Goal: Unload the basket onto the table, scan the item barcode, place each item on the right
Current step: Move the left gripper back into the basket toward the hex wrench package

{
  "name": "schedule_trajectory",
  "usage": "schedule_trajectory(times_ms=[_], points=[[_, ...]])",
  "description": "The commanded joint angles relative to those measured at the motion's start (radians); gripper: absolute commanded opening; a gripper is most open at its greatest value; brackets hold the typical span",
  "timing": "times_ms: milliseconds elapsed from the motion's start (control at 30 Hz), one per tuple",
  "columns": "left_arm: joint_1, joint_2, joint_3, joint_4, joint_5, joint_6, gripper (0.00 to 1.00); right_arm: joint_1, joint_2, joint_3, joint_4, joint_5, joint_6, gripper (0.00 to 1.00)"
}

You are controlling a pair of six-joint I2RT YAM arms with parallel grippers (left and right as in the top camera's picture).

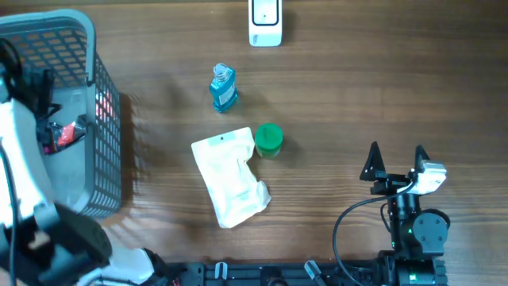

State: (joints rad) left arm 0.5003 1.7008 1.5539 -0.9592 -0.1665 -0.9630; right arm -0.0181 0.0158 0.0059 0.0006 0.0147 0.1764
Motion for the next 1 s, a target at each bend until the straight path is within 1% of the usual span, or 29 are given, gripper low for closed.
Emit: schedule_trajectory(times_ms=[0,100,300,533,733,833,967], points=[[-0.008,0.104,0.001,0.001,-0.071,-0.224,1.00,0.004,-0.006,-0.001,0.005,-0.016,-0.018,1.00],[-0.018,0.167,0.001,0.004,-0.096,-0.282,0.99,0.004,-0.006,-0.001,0.005,-0.016,-0.018,1.00],[-0.028,0.278,0.001,0.008,-0.138,-0.352,0.92,0.004,-0.006,-0.001,0.005,-0.016,-0.018,1.00],[-0.026,0.359,0.001,0.004,-0.146,-0.411,0.91,0.004,-0.006,-0.001,0.005,-0.016,-0.018,1.00],[-0.026,0.395,0.001,0.017,-0.150,-0.415,0.89,0.004,-0.006,-0.001,0.005,-0.016,-0.018,1.00],[-0.025,0.418,0.001,0.015,-0.154,-0.414,0.80,0.004,-0.006,-0.001,0.005,-0.016,-0.018,1.00],[-0.026,0.441,0.001,0.007,-0.153,-0.414,0.61,0.004,-0.006,-0.001,0.005,-0.016,-0.018,1.00]])
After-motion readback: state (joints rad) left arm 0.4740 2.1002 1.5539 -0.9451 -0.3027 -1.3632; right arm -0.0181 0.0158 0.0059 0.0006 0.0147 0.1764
